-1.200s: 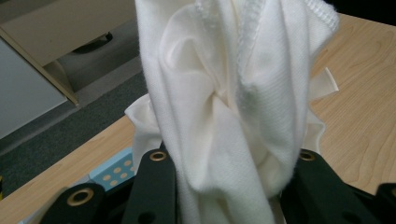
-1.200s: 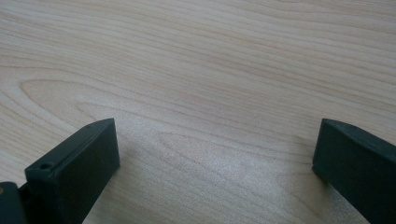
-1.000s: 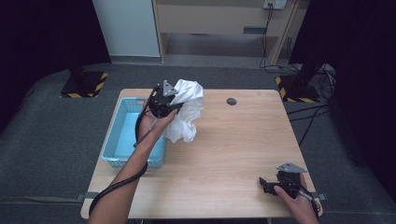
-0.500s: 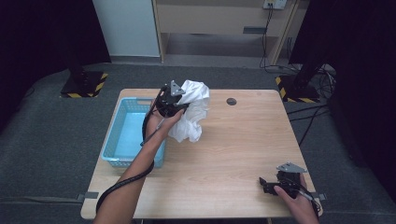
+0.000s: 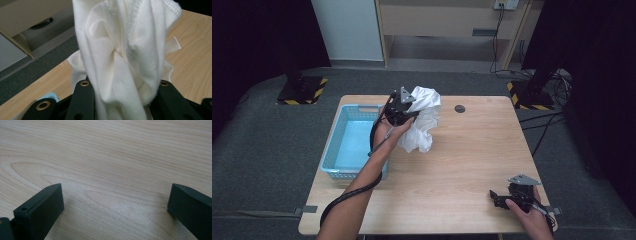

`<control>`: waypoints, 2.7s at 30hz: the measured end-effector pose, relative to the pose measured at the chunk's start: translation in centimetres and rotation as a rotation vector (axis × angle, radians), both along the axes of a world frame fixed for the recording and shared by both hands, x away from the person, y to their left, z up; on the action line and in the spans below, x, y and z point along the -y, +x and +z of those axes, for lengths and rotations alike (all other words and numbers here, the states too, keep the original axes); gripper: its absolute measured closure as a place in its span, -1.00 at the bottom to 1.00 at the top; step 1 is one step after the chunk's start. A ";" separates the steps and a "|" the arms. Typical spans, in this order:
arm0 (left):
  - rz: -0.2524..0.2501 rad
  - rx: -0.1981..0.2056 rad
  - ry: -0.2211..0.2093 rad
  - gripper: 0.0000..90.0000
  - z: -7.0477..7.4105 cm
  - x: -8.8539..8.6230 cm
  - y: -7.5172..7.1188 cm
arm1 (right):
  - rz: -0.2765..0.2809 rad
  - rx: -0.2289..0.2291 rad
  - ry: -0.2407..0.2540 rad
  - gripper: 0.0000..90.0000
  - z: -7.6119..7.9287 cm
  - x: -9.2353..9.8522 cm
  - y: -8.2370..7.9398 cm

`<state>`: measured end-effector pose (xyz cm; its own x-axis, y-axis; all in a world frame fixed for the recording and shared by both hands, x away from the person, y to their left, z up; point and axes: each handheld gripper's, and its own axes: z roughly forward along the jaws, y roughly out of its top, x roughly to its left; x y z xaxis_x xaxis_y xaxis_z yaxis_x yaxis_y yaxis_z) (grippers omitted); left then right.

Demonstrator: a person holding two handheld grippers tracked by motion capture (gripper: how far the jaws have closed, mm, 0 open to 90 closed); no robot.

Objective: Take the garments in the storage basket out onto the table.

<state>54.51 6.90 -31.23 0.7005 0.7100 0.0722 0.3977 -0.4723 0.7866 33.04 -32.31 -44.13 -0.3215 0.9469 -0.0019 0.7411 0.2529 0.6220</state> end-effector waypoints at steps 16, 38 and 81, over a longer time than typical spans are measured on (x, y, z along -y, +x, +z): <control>-0.013 -0.032 -0.007 0.47 -1.6 3.3 0.7 | 0.002 -0.001 0.002 -0.99 0.0 0.0 0.0; -0.019 -0.083 0.024 0.47 -4.9 4.9 0.3 | 0.003 0.000 0.001 -0.99 0.0 0.0 0.0; 0.034 -0.151 0.049 -0.08 -10.0 6.5 0.4 | 0.004 -0.001 0.002 -0.99 0.0 0.1 -0.1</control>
